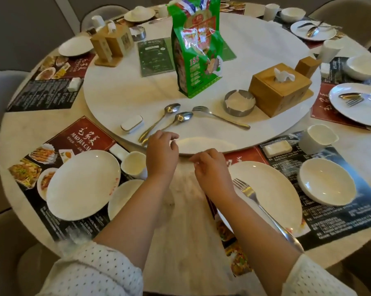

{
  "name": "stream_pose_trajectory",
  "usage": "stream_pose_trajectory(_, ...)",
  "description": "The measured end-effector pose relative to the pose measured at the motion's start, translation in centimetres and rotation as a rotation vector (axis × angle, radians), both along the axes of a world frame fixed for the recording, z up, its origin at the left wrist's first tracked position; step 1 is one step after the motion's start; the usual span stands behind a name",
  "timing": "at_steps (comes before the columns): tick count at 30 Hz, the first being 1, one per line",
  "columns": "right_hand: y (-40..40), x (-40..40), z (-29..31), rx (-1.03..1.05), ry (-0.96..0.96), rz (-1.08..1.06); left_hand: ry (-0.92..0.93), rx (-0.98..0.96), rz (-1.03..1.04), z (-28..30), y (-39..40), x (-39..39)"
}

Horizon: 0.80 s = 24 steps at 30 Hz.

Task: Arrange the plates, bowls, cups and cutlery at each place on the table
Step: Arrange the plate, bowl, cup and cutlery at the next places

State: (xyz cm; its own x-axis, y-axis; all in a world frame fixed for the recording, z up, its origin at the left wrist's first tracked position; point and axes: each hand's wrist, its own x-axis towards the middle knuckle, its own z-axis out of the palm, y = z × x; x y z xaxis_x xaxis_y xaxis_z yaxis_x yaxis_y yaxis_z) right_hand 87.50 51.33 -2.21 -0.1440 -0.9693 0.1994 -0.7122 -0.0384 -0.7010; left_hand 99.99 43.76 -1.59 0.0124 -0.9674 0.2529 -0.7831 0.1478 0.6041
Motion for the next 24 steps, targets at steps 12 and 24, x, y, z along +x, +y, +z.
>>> stream_pose_trajectory(12, -4.7, 1.7, -0.7, 0.085, -0.079, -0.071, -0.278, 0.13, -0.027, -1.9, -8.6, 1.5)
stream_pose_trajectory(24, -3.5, 0.6, 1.0, 0.169, -0.48, -0.311, 0.169, 0.383, -0.094, 1.7, -4.9, -1.3)
